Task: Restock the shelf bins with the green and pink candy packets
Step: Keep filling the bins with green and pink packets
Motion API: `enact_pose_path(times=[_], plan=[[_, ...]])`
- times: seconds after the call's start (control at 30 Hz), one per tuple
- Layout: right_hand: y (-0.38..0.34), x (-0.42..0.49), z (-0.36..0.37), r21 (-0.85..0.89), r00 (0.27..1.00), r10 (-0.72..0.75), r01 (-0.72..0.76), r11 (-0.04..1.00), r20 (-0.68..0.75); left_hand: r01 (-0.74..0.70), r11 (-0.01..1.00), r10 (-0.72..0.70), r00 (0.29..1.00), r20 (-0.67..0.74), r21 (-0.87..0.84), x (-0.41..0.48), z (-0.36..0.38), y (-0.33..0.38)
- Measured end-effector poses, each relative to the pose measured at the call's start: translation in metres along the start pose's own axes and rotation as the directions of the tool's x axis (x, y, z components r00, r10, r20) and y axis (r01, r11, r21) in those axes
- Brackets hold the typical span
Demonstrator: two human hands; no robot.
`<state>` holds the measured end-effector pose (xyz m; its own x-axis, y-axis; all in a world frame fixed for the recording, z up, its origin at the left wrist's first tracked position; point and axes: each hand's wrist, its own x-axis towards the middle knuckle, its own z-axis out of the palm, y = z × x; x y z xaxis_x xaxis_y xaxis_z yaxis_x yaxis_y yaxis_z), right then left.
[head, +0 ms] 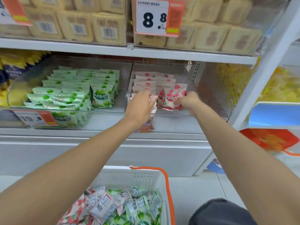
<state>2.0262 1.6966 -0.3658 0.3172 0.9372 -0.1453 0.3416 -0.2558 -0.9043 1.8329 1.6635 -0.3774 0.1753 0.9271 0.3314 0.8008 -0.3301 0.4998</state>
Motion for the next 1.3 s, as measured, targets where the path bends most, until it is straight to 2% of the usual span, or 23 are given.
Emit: enact_pose_path(times=[0.1, 0.17, 0.23, 0.37, 0.53, 0.67, 0.77, 0.83, 0.9, 0.97, 1.03, 1.1, 1.13, 1.17, 1.23, 1.3], plan=[[0.001, 0.028, 0.018, -0.132, 0.993, 0.07, -0.058, 0.99, 0.093, -0.007, 0.999, 0.009, 0.998, -0.054, 0.036, -0.003, 0.002, -0.001], [0.0, 0.036, 0.027, -0.264, 0.985, 0.068, -0.024, 0.964, 0.159, -0.007, 1.0, 0.008, 0.999, -0.052, 0.021, -0.004, 0.002, -0.001], [0.002, 0.04, 0.034, -0.463, 0.986, 0.044, 0.036, 0.885, 0.16, -0.011, 1.0, 0.012, 0.998, -0.056, 0.013, -0.006, 0.004, -0.002], [0.004, 0.047, 0.045, -0.54, 0.991, -0.042, 0.105, 0.835, 0.128, -0.013, 1.0, 0.015, 0.995, -0.102, 0.018, -0.007, 0.007, -0.002], [0.01, 0.056, 0.051, -0.506, 0.989, -0.118, 0.145, 0.851, 0.085, -0.032, 0.999, 0.035, 0.993, -0.109, 0.028, -0.009, 0.007, -0.002], [0.006, 0.054, 0.049, -0.516, 0.992, -0.031, 0.092, 0.852, 0.125, -0.029, 0.999, 0.032, 0.991, -0.126, 0.029, -0.009, 0.007, -0.001], [0.003, 0.045, 0.04, -0.589, 0.995, -0.044, 0.087, 0.804, 0.087, -0.029, 0.999, 0.034, 0.987, -0.158, 0.033, -0.01, 0.007, 0.001], [-0.002, 0.027, 0.031, -0.679, 0.993, -0.107, 0.111, 0.725, 0.048, -0.035, 0.999, 0.034, 0.981, -0.189, -0.002, -0.012, 0.006, 0.002], [-0.003, 0.01, 0.023, -0.734, 0.966, -0.258, 0.161, 0.66, -0.02, -0.114, 0.989, 0.088, 0.963, -0.254, -0.091, -0.018, 0.005, 0.002], [-0.003, -0.015, 0.018, -0.727, 0.877, -0.477, 0.291, 0.621, -0.056, -0.223, 0.966, 0.167, 0.924, -0.343, -0.129, -0.031, 0.002, -0.001], [0.002, -0.049, 0.021, -0.698, 0.754, -0.654, 0.441, 0.563, -0.051, -0.24, 0.965, 0.181, 0.901, -0.396, -0.105, -0.053, -0.001, -0.012], [0.015, -0.089, 0.031, -0.666, 0.664, -0.746, 0.532, 0.523, -0.055, -0.176, 0.973, 0.112, 0.926, -0.359, -0.151, -0.084, -0.002, -0.028], [0.026, -0.109, 0.04, -0.638, 0.651, -0.758, 0.568, 0.519, -0.036, -0.115, 0.973, 0.049, 0.951, -0.306, -0.2, -0.101, -0.001, -0.039], [0.041, -0.127, 0.051, -0.607, 0.658, -0.753, 0.601, 0.519, 0.007, -0.04, 0.972, -0.017, 0.971, -0.236, -0.233, -0.12, 0.0, -0.052], [0.079, -0.161, 0.08, -0.557, 0.72, -0.674, 0.632, 0.539, 0.165, 0.105, 0.972, -0.122, 0.99, -0.07, -0.212, -0.16, 0.005, -0.083], [0.121, -0.19, 0.108, -0.545, 0.793, -0.497, 0.606, 0.58, 0.353, 0.191, 0.974, -0.178, 0.977, 0.116, -0.121, -0.199, 0.007, -0.115]])
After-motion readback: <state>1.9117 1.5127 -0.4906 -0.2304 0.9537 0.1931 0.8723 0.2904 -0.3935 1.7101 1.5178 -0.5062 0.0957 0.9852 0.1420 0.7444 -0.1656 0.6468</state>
